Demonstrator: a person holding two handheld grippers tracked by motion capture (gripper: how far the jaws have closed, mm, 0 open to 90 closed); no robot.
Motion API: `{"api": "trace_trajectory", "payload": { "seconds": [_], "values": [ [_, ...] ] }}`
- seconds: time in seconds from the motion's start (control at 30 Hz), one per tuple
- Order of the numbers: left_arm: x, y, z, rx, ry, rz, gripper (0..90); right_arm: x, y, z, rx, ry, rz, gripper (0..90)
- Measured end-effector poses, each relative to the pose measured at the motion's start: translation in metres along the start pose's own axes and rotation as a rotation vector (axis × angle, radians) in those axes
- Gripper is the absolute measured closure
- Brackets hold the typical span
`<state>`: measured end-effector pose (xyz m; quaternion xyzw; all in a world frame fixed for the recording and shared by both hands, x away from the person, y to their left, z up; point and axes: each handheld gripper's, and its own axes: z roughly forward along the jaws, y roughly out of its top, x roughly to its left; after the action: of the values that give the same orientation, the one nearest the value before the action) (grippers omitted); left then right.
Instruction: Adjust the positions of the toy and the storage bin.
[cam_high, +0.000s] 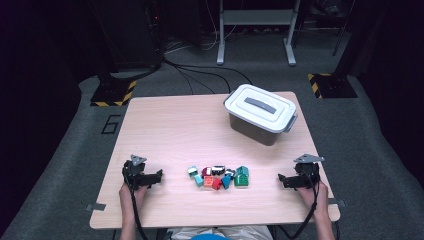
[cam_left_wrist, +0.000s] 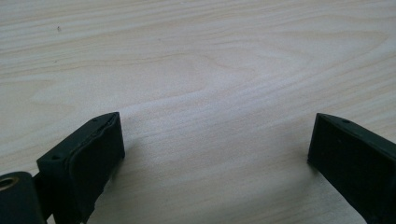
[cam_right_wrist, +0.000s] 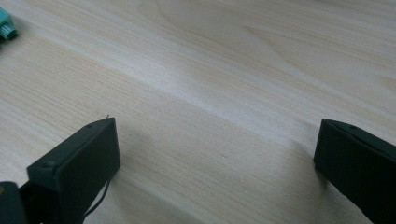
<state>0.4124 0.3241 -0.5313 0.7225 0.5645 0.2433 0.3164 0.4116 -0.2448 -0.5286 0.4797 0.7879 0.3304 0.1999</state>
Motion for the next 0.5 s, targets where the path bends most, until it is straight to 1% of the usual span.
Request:
{"api": "trace_trajectory", "payload": {
  "seconds": [0.07, 0.23, 0.27, 0.37, 0.43, 0.47, 0.5],
  "values": [
    [0.0004, 0.0001, -0.0005, 0.008, 0.0, 0.006, 3.3, -0.0003, 0.0002, 0.0001, 0.001, 0.001, -0.003, 0.0],
    [-0.0001, 0.0, -0.0002, 0.002, -0.001, -0.001, 3.5, -0.0001, 0.001, 0.0, 0.004, 0.001, -0.009, 0.1],
    [-0.0001, 0.0, -0.0002, 0.002, -0.001, -0.001, 3.5, 0.0008, 0.0011, -0.0003, 0.003, -0.001, -0.001, 0.6],
    [-0.0001, 0.0, -0.0001, 0.002, -0.001, -0.001, 3.4, 0.0006, 0.0012, -0.0008, 0.005, -0.002, -0.015, 0.7],
    [0.0, 0.0, -0.0002, 0.003, -0.001, 0.0, 3.5, 0.0004, 0.0014, -0.0013, -0.002, 0.005, -0.011, 0.7],
    [-0.0001, 0.0, -0.0002, 0.002, -0.001, -0.001, 3.4, 0.0006, 0.0013, -0.0025, -0.007, 0.022, -0.002, 0.7],
    [0.0, 0.0, -0.0002, 0.002, -0.001, -0.001, 3.5, 0.0018, 0.0014, -0.0036, -0.012, 0.021, 0.002, 0.6]
  ]
}}
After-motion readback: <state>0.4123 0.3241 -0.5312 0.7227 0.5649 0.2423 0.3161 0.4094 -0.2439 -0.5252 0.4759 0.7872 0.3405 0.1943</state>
